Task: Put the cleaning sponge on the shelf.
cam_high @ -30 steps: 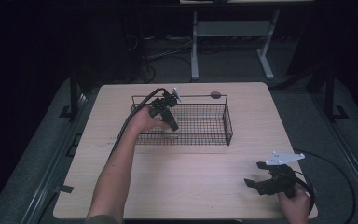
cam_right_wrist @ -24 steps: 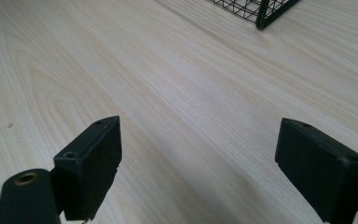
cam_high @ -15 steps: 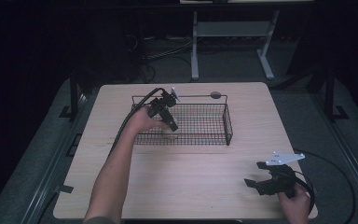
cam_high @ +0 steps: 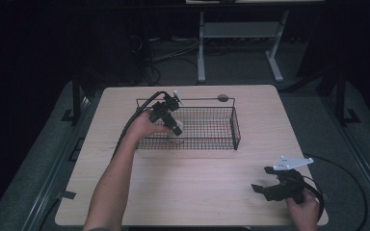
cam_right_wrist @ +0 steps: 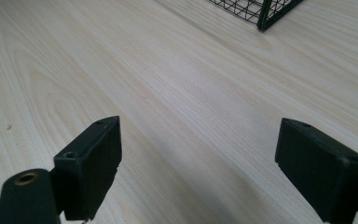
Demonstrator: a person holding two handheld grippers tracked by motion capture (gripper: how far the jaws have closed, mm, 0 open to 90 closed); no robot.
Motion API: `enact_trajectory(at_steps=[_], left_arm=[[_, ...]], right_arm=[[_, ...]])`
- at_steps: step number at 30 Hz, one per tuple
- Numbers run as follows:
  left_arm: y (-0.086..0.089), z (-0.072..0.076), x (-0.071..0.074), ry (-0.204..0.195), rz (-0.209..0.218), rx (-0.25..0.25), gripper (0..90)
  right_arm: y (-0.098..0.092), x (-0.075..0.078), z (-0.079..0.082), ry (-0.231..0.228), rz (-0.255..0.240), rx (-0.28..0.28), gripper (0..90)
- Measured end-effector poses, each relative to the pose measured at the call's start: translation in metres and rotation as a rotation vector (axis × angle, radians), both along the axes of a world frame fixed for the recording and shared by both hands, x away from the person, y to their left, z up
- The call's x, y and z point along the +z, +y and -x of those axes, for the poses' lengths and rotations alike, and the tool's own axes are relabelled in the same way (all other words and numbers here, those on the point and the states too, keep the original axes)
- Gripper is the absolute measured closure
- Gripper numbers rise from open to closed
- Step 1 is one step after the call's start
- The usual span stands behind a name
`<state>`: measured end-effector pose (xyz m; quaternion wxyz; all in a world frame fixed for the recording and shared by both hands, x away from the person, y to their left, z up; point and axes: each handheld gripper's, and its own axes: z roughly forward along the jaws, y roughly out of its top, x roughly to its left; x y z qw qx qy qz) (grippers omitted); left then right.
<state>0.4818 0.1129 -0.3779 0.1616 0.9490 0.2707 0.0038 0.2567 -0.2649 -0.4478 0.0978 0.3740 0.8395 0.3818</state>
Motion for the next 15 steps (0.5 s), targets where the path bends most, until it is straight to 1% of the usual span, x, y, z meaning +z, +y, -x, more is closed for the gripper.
enact_trajectory(at_steps=[5,6,9,11,12,13,15], left_arm=[[-0.001,0.003,0.003,-0.006,0.018,-0.003,18.0],[-0.002,0.003,0.004,-0.016,0.011,-0.010,18.2],[-0.001,0.004,0.005,-0.018,0.014,-0.007,18.2],[0.001,0.004,0.007,-0.014,0.019,-0.006,18.2],[0.001,0.004,0.007,-0.016,0.022,-0.001,18.2],[0.003,0.004,0.009,-0.019,0.016,0.000,18.2],[0.004,0.005,0.011,-0.018,0.022,0.003,18.2]], right_arm=[[0.002,0.001,0.001,-0.003,0.003,0.003,14.2],[0.002,0.001,0.001,-0.002,0.001,0.002,14.2],[0.002,0.001,0.001,-0.001,0.000,0.002,14.2],[0.001,0.001,0.000,-0.002,-0.003,0.004,14.2],[0.001,0.001,0.000,-0.003,-0.002,0.002,14.2],[0.001,0.001,0.000,-0.001,-0.003,0.001,14.2],[0.002,0.001,0.001,-0.001,-0.001,0.002,14.2]])
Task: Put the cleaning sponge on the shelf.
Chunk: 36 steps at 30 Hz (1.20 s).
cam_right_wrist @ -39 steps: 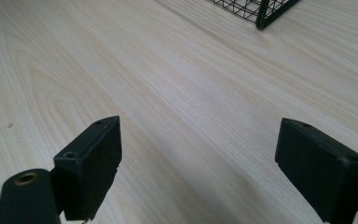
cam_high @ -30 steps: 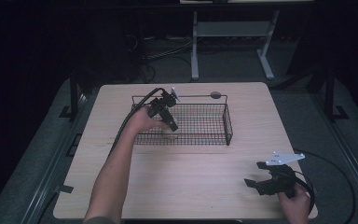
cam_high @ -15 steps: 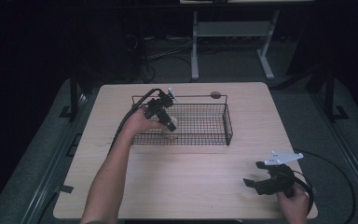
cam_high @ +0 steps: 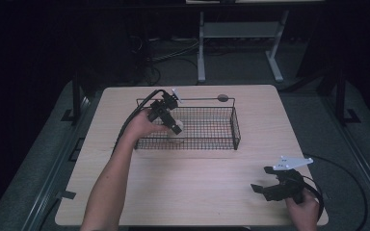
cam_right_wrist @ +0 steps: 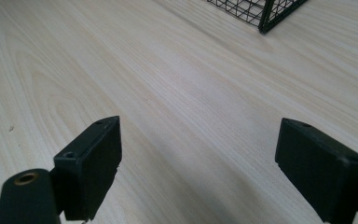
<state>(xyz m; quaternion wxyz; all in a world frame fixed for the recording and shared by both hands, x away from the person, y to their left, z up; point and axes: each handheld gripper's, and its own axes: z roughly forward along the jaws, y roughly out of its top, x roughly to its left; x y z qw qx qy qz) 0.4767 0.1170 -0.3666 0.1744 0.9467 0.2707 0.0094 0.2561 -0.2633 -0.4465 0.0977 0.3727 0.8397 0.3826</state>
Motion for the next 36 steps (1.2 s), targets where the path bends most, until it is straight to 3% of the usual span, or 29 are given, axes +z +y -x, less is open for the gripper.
enact_trajectory(at_steps=[8,17,23,30,33,36], left_arm=[[0.000,0.012,0.013,-0.032,0.019,-0.008,18.7],[0.003,0.027,0.025,-0.051,0.009,-0.040,18.7],[0.006,0.038,0.034,-0.073,0.039,-0.047,18.8],[0.010,0.050,0.036,-0.083,0.071,-0.062,18.8],[0.014,0.055,0.036,-0.083,0.058,-0.069,18.8],[0.018,0.060,0.036,-0.091,0.079,-0.056,18.9]], right_arm=[[0.001,0.000,0.000,-0.003,0.002,0.000,14.2],[0.002,0.000,-0.001,-0.002,0.010,0.003,14.2],[0.002,0.001,-0.001,-0.001,0.013,-0.002,14.2],[0.000,0.001,-0.002,0.000,0.009,-0.006,14.2],[0.000,0.001,-0.001,-0.003,0.011,-0.008,14.1],[0.000,0.001,-0.001,-0.005,0.011,-0.008,14.2]])
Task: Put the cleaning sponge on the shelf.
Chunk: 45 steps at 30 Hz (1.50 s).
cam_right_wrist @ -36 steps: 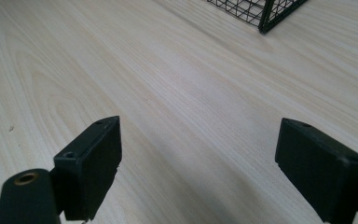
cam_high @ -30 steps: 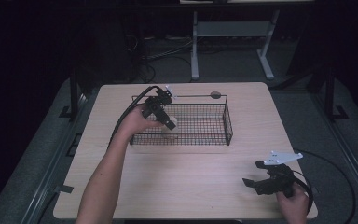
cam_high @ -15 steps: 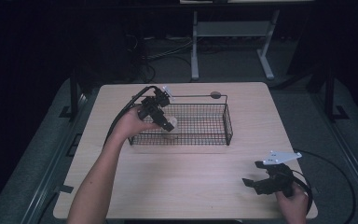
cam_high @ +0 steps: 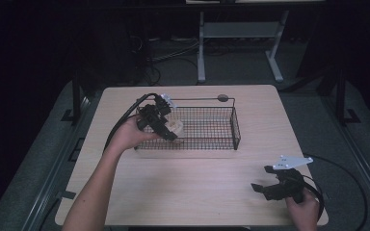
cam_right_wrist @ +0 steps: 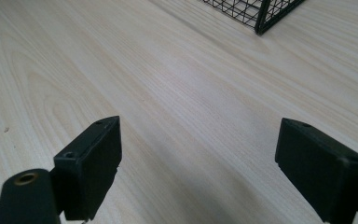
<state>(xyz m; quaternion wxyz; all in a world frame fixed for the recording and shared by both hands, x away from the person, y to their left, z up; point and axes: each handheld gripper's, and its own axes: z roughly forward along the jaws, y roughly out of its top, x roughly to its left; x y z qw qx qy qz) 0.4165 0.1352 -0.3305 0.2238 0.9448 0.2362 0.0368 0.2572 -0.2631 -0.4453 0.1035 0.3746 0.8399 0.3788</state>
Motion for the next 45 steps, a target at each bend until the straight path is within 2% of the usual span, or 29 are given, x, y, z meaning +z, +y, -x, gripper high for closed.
enact_trajectory(at_steps=[4,9,14,37,43,45], left_arm=[[0.005,0.009,-0.001,-0.010,0.013,0.000,18.8],[0.011,0.017,-0.005,0.002,0.021,0.006,18.8],[0.015,0.026,-0.007,-0.006,0.037,0.000,18.8],[0.030,0.057,-0.023,-0.008,0.057,-0.009,19.5],[0.035,0.067,-0.026,-0.016,0.079,-0.004,19.6],[0.037,0.071,-0.027,-0.019,0.072,-0.011,19.7]], right_arm=[[-0.001,-0.001,-0.001,0.003,0.006,-0.002,14.2],[-0.002,0.000,0.000,0.002,0.001,-0.007,14.2],[-0.002,0.000,-0.001,-0.002,0.004,-0.003,14.2],[-0.001,0.000,-0.001,0.000,0.014,-0.005,14.2],[-0.001,0.000,-0.001,-0.001,0.016,-0.007,14.2],[0.000,0.000,-0.001,0.001,0.020,-0.008,14.2]])
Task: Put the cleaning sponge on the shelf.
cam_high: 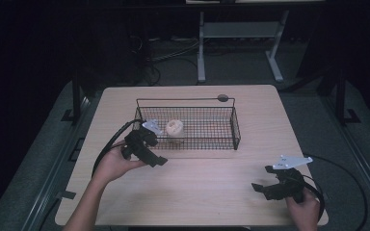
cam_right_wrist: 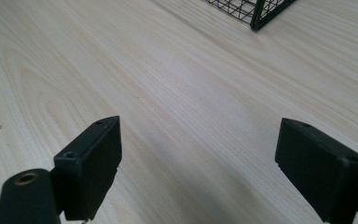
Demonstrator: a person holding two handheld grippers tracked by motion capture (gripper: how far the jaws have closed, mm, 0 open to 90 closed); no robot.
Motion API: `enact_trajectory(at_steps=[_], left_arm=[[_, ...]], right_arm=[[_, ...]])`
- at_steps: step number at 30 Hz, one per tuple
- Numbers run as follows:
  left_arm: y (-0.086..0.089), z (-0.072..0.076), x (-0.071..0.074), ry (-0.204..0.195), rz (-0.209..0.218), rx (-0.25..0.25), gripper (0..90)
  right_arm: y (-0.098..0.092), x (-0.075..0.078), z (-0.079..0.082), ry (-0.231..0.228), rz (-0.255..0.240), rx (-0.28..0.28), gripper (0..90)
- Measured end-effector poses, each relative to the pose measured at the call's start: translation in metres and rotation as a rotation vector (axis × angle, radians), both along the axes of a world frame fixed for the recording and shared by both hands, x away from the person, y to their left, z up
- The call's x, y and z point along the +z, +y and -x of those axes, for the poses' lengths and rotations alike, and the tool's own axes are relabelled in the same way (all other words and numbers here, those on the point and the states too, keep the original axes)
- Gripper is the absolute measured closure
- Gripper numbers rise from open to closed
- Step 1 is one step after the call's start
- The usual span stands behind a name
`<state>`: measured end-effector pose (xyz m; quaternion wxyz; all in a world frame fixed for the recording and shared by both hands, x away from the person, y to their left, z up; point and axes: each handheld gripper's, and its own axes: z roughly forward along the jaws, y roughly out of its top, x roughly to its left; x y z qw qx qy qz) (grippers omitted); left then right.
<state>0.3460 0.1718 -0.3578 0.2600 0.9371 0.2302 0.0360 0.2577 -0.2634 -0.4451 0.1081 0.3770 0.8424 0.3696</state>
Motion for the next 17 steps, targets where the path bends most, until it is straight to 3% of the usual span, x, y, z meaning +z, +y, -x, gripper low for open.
enact_trajectory(at_steps=[12,17], left_arm=[[0.010,0.027,-0.010,-0.007,0.025,-0.004,19.8],[0.017,0.040,-0.023,-0.011,0.049,-0.002,19.8]], right_arm=[[0.005,0.000,-0.001,0.004,0.009,0.008,14.2],[0.005,-0.001,0.000,0.002,0.008,0.010,14.2]])
